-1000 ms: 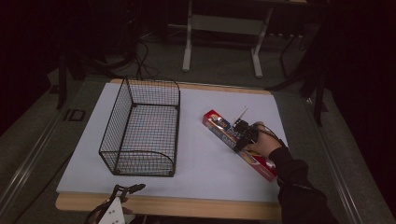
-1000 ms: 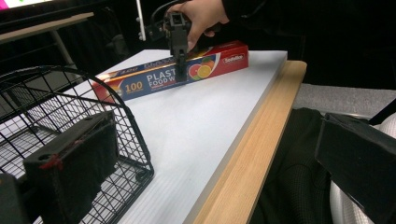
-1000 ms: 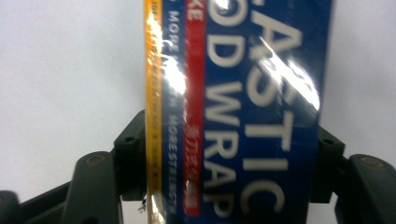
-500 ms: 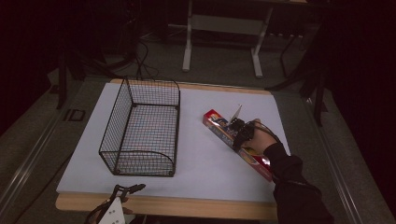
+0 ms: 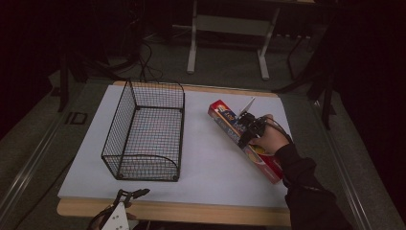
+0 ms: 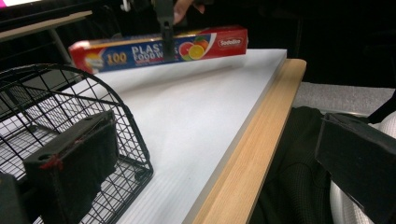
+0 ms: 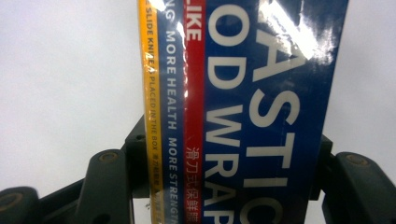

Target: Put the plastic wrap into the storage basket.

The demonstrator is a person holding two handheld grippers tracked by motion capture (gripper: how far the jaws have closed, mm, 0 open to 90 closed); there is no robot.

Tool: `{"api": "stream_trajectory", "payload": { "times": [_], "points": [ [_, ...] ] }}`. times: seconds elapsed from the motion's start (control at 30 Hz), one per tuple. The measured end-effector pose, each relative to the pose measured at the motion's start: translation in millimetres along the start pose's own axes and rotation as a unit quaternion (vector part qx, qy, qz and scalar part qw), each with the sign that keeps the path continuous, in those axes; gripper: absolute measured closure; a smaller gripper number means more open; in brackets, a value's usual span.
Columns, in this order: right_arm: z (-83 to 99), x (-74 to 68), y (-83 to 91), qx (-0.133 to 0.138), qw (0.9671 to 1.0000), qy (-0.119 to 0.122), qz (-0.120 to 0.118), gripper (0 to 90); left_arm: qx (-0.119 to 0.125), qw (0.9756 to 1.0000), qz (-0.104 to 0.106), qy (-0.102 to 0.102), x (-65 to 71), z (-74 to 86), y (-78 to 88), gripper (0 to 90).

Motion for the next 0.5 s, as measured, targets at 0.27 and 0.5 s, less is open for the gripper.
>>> {"api": "stream_trajectory", "payload": {
  "times": [0.27, 0.5],
  "points": [
    [-11.6, -29.3, 28.6, 0.036, 0.9993, 0.004, 0.013, 40.2, 0.001, 1.0000, 0.000, 0.001, -0.2, -0.1, 0.1, 0.1],
    [-29.0, -46.3, 53.8, 0.073, 0.9972, -0.017, -0.004, 40.2, 0.002, 1.0000, 0.000, 0.001, -0.2, -0.4, 0.6, 0.1]
  ]
}}
Point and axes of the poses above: each handheld gripper's, and its own axes: y roughly backward along the jaws, z roughly out of its underside, x roughly to its right, the point moved 1 cm from there along -y, roughly forward along the jaws, and after that the axes turned 13 degrees about -z, right-handed, at the moved point
